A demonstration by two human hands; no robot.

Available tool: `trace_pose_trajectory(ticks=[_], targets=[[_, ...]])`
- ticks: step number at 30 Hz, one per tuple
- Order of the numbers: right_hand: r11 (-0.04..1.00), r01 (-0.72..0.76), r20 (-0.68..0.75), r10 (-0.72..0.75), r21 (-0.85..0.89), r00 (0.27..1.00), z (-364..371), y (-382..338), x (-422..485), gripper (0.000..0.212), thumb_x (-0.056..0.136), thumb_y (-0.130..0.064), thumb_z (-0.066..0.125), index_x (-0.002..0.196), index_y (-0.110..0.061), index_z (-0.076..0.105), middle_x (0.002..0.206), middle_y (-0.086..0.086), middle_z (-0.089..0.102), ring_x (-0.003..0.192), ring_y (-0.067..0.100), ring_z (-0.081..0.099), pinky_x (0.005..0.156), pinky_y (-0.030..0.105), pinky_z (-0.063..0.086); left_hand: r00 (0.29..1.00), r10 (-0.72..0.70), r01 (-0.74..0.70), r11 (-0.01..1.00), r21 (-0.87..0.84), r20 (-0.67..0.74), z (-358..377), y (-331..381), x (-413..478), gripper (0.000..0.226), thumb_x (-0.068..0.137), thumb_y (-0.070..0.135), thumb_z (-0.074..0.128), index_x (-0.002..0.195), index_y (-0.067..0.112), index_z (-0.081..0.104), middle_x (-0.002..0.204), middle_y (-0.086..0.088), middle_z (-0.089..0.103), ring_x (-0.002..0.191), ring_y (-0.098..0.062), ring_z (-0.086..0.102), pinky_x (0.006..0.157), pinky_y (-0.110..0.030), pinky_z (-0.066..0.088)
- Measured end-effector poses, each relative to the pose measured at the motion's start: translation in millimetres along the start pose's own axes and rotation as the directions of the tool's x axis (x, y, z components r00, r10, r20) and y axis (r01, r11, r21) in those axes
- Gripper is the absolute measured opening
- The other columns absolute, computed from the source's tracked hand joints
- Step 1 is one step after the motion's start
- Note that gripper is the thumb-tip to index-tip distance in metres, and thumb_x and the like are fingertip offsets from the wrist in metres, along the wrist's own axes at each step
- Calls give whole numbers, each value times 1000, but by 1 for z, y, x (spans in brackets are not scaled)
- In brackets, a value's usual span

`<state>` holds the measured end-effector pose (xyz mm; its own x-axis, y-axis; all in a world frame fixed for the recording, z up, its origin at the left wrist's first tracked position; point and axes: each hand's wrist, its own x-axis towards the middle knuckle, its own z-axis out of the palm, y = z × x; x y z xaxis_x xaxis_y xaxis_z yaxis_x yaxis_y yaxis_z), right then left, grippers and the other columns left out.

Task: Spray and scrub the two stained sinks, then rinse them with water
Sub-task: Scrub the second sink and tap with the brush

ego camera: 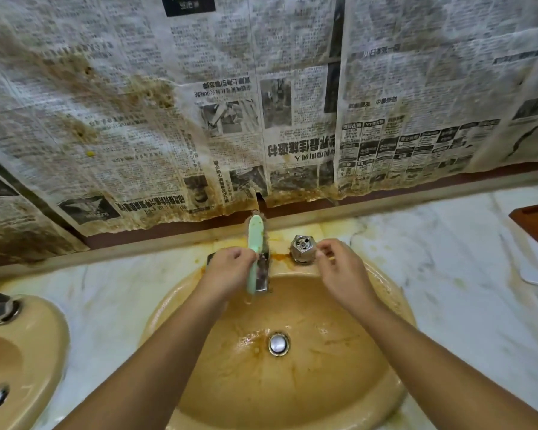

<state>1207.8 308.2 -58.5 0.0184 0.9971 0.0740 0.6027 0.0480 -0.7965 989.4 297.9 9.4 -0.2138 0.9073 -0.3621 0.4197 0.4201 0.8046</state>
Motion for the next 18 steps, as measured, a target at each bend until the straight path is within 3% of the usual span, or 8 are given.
trace_pose_trajectory(ticks=[4, 6, 9, 12, 14, 16, 18], targets=[[962, 156, 254, -97, -225, 962, -8, 46, 58, 44, 109, -26, 42, 148, -10, 50, 150, 8, 52, 141, 21, 40, 115, 28, 27, 994, 72, -40, 935, 354, -77, -7, 1, 23, 30, 102, 30, 50, 83, 17, 68, 79, -5, 69, 66, -19, 57, 55, -30, 40], [931, 252, 437, -117, -264, 892, -4, 62, 81, 50, 111, -31, 34, 157, -12, 38, 162, 6, 39, 150, 19, 30, 118, 21, 13, 991, 106, -50, 867, 495, -84, -12, -1, 34, 31, 102, 28, 49, 79, 17, 65, 80, -7, 69, 73, -22, 59, 59, -34, 41], [847, 413, 626, -128, -334, 770, 8, 82, 113, 55, 112, -38, 20, 165, -23, 17, 171, -5, 12, 157, 9, 4, 128, 33, -4, 988, 153, -108, 722, 684, -5, -24, -8, 50, 36, 101, 42, 53, 73, 23, 64, 73, 2, 65, 74, -21, 59, 58, -32, 42], [803, 515, 705, -178, -299, 687, 15, 97, 136, 55, 110, -42, 12, 164, -32, 8, 169, -13, -1, 155, 5, -10, 127, 39, -12, 977, 188, -194, 575, 795, 102, -29, -11, 70, 31, 99, 58, 51, 106, 38, 75, 100, 9, 75, 91, -19, 66, 72, -35, 54], [783, 554, 731, -198, -282, 653, 15, 102, 145, 55, 109, -44, 8, 164, -36, 7, 167, -18, -5, 154, 2, -13, 126, 36, -15, 960, 243, -245, 500, 831, 136, -24, -5, 81, 29, 99, 59, 51, 114, 47, 73, 109, 12, 75, 98, -21, 67, 73, -38, 56], [760, 587, 750, -209, -279, 627, 14, 106, 152, 58, 106, -51, 1, 163, -39, 5, 166, -21, -9, 153, -1, -14, 124, 29, -16, 938, 279, -314, 422, 851, 207, -19, 3, 89, 27, 99, 58, 52, 107, 45, 75, 98, 10, 75, 90, -21, 66, 66, -38, 55], [750, 606, 755, -229, -265, 614, 14, 109, 156, 66, 99, -58, -9, 162, -42, 3, 166, -22, -10, 152, -3, -15, 121, 25, -17, 928, 160, -373, 436, 819, 337, -23, 14, 91, 24, 98, 54, 58, 104, 43, 78, 84, 11, 74, 75, -13, 62, 63, -34, 53]])
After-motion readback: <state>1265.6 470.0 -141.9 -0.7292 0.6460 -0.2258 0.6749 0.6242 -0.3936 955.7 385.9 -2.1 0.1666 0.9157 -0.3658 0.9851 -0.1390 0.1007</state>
